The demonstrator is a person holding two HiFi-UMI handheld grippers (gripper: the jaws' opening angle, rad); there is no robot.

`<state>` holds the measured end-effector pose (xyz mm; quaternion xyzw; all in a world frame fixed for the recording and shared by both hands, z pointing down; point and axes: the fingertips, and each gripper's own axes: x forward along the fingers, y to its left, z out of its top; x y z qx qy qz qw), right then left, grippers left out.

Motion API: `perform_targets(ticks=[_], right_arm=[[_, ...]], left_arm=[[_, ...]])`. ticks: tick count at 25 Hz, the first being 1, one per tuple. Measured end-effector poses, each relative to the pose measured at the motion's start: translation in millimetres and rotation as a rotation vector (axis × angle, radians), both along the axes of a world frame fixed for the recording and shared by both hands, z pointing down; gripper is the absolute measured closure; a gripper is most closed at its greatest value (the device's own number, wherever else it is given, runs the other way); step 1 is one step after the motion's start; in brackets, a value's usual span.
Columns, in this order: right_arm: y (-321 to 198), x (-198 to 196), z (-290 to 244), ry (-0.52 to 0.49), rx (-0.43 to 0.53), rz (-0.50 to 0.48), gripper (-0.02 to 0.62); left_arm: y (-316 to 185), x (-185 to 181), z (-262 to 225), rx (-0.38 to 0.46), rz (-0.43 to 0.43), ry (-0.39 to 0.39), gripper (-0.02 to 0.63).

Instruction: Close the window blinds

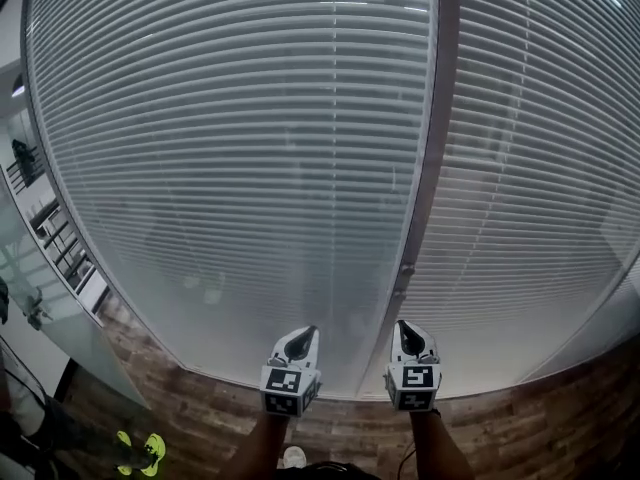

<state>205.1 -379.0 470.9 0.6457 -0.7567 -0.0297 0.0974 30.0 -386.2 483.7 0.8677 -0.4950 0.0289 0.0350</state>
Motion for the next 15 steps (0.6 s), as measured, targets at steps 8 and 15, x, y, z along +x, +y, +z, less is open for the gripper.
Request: perform_targets(ticks=[8,15], right_arm=[[38.5,-4.6,0.6,-0.003,-0.008,-0.023,0.592],[56.4,-6.0,15.6,-0.065,0.026,-0.066,0.592]], left_arm=[[31.1,-2.0,8.1,-0.042,-0.05,-0.008,0.606],[56.7,-24.1,26.7,-0.081,-0.103,0.0,0.606]])
